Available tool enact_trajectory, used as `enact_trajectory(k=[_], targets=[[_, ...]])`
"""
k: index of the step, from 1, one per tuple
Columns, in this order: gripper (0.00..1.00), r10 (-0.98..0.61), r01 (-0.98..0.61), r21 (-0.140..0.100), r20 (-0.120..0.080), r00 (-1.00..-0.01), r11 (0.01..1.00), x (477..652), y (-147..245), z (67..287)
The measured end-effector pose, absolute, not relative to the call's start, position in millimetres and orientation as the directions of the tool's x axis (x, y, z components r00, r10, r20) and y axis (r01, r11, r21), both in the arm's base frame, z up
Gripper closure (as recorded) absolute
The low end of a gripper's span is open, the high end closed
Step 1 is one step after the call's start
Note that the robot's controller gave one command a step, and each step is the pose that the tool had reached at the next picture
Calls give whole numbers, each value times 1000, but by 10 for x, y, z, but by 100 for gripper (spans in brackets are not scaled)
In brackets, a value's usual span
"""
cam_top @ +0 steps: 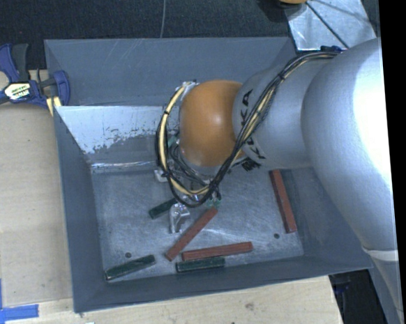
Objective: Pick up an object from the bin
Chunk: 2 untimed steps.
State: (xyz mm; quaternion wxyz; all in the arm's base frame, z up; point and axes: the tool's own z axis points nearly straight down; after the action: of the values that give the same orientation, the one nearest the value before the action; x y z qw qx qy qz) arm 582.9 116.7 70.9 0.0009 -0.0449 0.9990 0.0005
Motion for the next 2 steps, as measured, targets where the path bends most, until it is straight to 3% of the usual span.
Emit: enact_trajectory(k=[1,2], targets=[[100,-65,-66,6,-29,-997,998,5866,1103,782],[100,-65,-65,6,-29,-997,998,5866,1103,782]])
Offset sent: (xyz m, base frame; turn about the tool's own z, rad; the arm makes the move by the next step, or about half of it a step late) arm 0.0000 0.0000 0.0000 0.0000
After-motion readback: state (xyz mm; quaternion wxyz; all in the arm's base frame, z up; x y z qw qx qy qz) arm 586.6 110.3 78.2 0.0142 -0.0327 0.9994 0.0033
